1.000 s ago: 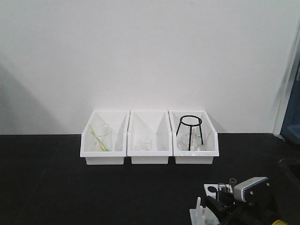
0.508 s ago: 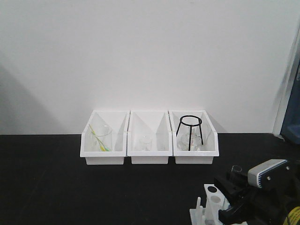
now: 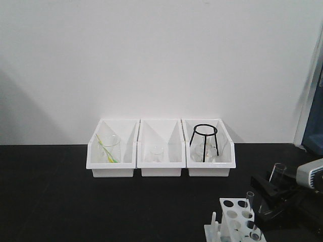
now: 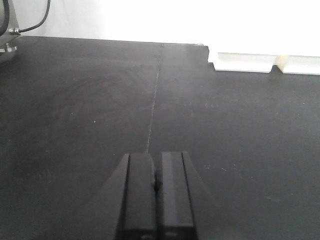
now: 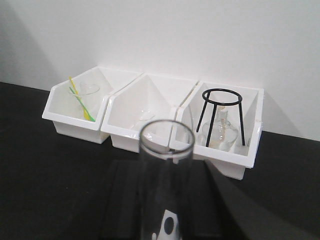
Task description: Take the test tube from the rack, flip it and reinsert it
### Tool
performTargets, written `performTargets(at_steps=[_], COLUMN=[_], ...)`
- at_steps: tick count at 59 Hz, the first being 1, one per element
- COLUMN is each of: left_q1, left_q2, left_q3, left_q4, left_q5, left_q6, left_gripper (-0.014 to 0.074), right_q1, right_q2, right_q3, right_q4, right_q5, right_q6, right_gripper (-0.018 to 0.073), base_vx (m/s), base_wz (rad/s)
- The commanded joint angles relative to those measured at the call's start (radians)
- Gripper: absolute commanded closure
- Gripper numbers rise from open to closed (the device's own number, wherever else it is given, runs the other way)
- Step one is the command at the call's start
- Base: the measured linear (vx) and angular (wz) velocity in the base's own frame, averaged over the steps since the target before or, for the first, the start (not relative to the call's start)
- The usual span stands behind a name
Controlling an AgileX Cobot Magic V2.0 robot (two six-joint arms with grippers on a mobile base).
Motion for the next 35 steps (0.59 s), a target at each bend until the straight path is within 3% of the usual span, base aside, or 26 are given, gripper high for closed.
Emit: performTargets(at_steps=[1, 11, 23, 35], left_q1=[-0.007, -0.007, -0.007, -0.007], left_q2=[-0.011, -0.011, -0.011, -0.011], left_q3=[0.0, 0.0, 0.0, 0.0], left_q4=[-0.004, -0.004, -0.004, -0.004], left_q5=[-0.087, -0.087, -0.087, -0.087], left_q6=[0.0, 0.0, 0.0, 0.0], left_gripper=[0.0603, 0.0603, 0.0603, 0.0603], right_q1=[-0.002, -0.002, -0.002, -0.002], right_q2=[-0.035, -0.035, -0.035, -0.034], right_q3=[-0.043, -0.112, -0.166, -0.2], right_q4=[0.001, -0.056, -0.106, -0.364], right_q5=[-0.037, 0.011, 0.07, 0.173], right_q6=[0.016, 0.031, 0.018, -0.058], right_gripper=[0.0466, 0.0536, 0.0534, 0.0531], base_vx=[0.0, 0.0, 0.0, 0.0], base_wz=[0.0, 0.0, 0.0, 0.0])
